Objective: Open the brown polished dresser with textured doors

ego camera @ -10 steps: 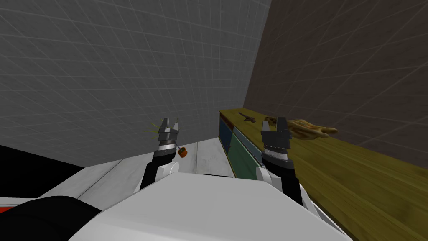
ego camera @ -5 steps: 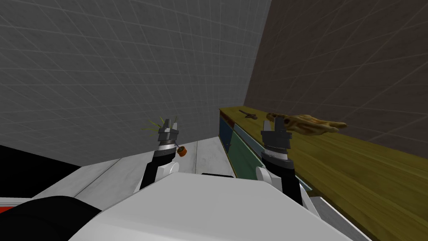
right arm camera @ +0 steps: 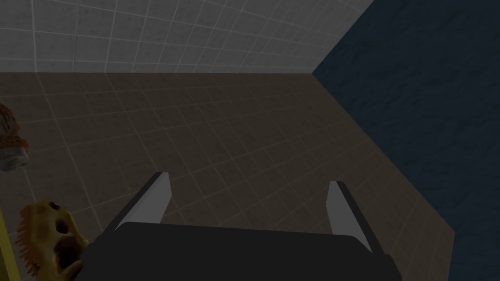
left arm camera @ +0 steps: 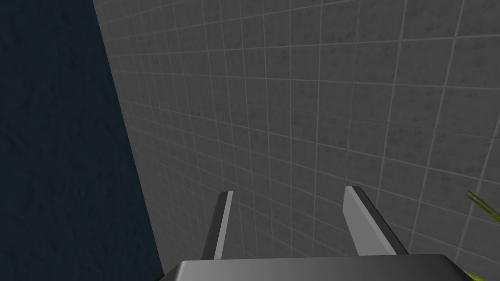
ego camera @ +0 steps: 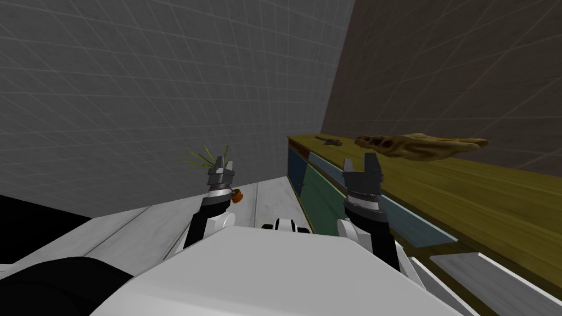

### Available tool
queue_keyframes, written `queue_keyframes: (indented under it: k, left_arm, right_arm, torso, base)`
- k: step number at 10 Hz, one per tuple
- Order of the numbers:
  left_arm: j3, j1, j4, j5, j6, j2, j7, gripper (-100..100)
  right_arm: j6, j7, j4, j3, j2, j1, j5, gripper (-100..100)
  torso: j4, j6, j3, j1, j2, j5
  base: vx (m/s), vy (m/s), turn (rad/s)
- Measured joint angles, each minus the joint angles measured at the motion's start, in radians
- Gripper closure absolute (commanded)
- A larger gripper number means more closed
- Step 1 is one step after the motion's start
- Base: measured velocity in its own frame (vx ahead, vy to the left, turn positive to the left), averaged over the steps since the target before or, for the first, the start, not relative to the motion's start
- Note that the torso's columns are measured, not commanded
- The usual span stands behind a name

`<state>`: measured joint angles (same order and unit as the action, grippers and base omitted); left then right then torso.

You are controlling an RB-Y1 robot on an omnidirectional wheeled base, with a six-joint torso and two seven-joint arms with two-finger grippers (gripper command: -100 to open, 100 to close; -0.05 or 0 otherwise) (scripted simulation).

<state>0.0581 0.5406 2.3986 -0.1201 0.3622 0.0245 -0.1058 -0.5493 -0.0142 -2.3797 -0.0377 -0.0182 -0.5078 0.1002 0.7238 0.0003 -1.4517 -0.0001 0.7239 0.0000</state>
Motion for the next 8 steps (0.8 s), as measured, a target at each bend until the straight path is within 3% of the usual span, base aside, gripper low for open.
queue_keyframes:
  k: [5,8]
  left_arm:
    - [0.000,0.000,0.000,0.000,0.000,0.000,0.000,0]
    - [0.000,0.000,0.000,0.000,0.000,0.000,0.000,0]
  right_arm:
    - [-0.068,-0.033,-0.014,-0.046,0.138,0.014,0.090,-100]
    - [-0.129,-0.065,-0.035,-0.096,0.205,0.017,0.173,-100]
  torso:
    - [0.013,0.000,-0.026,0.000,0.011,0.000]
    - [0.015,0.000,-0.023,0.003,0.017,0.001]
  base:
    - [0.133,0.027,-0.246]
    - [0.115,0.079,-0.288]
